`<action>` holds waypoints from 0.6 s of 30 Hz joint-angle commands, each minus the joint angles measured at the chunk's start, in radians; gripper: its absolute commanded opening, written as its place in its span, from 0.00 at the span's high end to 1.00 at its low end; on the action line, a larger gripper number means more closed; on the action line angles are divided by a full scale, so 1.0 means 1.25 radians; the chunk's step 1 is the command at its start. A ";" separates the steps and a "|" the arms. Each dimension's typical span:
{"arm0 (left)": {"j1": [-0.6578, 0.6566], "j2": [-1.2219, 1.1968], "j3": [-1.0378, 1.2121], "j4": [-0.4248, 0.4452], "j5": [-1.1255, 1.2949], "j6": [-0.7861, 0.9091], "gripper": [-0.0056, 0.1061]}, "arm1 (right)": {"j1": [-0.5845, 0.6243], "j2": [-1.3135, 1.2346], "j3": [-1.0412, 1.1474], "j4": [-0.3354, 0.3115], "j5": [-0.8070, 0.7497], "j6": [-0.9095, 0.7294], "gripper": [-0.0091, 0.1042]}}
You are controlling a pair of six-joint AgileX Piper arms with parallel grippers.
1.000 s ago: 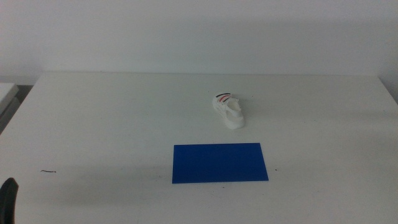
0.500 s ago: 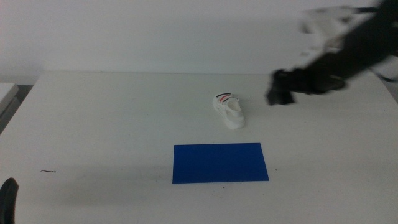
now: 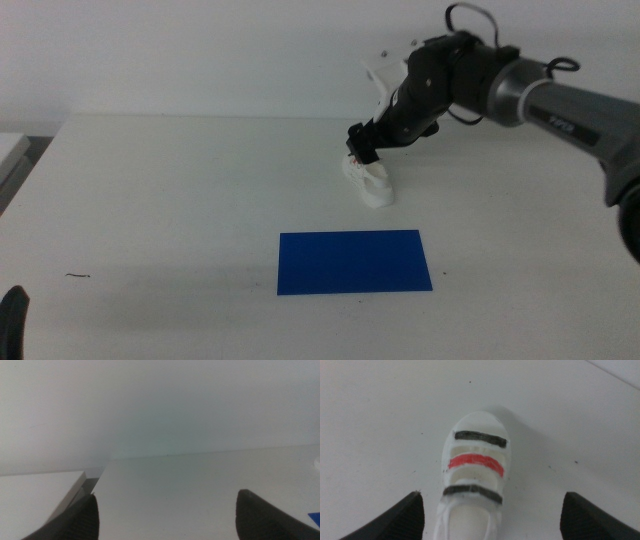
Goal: Use one arm to grab the shoe from the table and place it on the mat.
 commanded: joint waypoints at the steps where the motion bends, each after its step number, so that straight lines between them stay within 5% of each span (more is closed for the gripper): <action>1: 0.000 0.004 0.000 -0.003 -0.011 -0.001 0.11 | 0.004 0.021 -0.012 -0.013 -0.034 -0.010 0.15; 6: 0.000 0.004 0.000 -0.003 -0.011 -0.001 0.11 | 0.009 0.060 -0.012 -0.013 -0.060 -0.010 0.21; 15: 0.000 0.004 0.000 -0.003 -0.011 -0.001 0.11 | 0.013 0.061 -0.012 0.006 -0.038 -0.010 0.81; 18: 0.000 0.004 0.000 -0.003 -0.011 -0.001 0.11 | 0.031 -0.009 0.021 0.007 0.015 -0.043 0.81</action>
